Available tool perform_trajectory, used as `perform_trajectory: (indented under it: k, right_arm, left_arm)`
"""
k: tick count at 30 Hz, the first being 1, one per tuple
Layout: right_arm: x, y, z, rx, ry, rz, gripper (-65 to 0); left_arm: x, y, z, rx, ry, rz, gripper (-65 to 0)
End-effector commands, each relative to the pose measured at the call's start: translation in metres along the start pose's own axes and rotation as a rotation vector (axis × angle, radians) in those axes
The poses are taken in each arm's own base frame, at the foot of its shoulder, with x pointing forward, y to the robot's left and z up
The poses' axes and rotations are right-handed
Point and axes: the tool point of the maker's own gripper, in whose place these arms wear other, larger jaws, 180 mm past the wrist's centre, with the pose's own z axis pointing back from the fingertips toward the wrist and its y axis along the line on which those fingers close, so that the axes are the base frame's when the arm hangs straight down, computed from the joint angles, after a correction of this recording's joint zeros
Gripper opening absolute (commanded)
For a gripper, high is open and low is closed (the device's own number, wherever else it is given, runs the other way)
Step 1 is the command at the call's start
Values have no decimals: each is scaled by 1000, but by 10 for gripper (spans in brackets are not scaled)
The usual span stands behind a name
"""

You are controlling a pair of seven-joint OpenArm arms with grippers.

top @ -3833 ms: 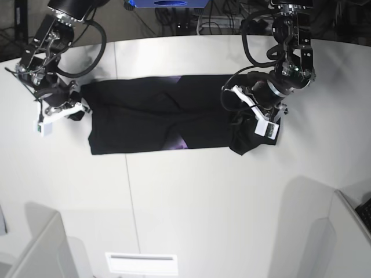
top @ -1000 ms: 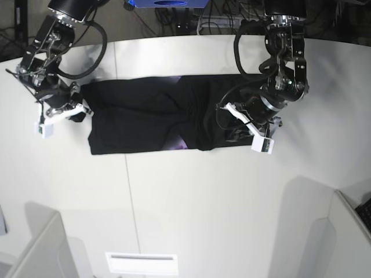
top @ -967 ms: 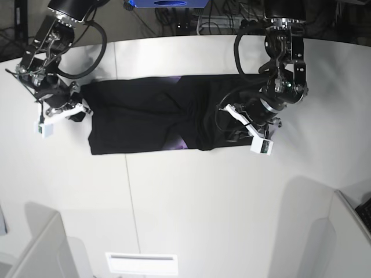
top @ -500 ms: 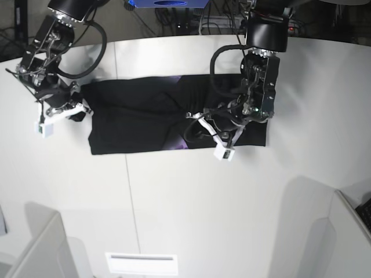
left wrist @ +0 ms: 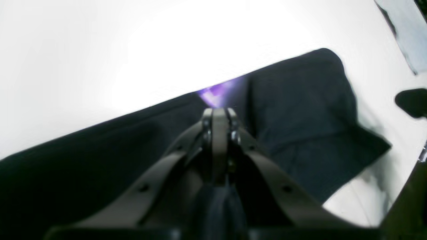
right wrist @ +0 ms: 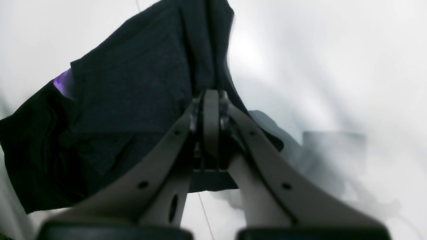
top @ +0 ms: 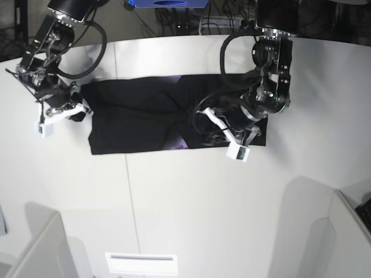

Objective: Fold the T-shirt properly
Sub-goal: 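Press the folded end flat with the left gripper and release, then grasp both ends of the folded strip with both grippers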

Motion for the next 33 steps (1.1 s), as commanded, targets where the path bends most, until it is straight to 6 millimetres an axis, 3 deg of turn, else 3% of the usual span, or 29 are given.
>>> perform_trajectory:
  k: [1, 6, 12, 15, 18, 21, 26, 29, 31, 33]
  right_arm:
    - [14, 4, 4, 13, -46, 14, -650]
    - [17, 1, 5, 6, -50, 24, -650]
    - [21, 5, 4, 14, -57, 23, -650]
    - [21, 5, 4, 14, -57, 23, -650]
    - [21, 3, 4, 11, -56, 25, -650]
    - [22, 3, 5, 11, -56, 29, -650]
    - [29, 6, 5, 16, -45, 39, -650]
    - [34, 12, 5, 27, -15, 40, -366]
    - [37, 15, 5, 35, -10, 43, -215]
    - [41, 20, 5, 44, -12, 51, -149]
  left_arm:
    - [11, 2, 8, 14, -45, 1, -650]
    - [-26, 24, 19, 81, 24, 76, -650]
    - [-75, 12, -3, 38, 167, 98, -650]
    - [-85, 5, -12, 16, 207, 89, -650]
    - [-75, 0, -9, 6, 178, 73, -650]
    - [-46, -1, 7, 15, 89, 50, -650]
    - [-8, 50, 55, 173, -59, 84, -650]
    - [-5, 91, 87, 285, -91, 89, -650]
    - [-5, 109, 104, 321, -102, 63, -650]
    - [-7, 132, 129, 377, -115, 44, -650]
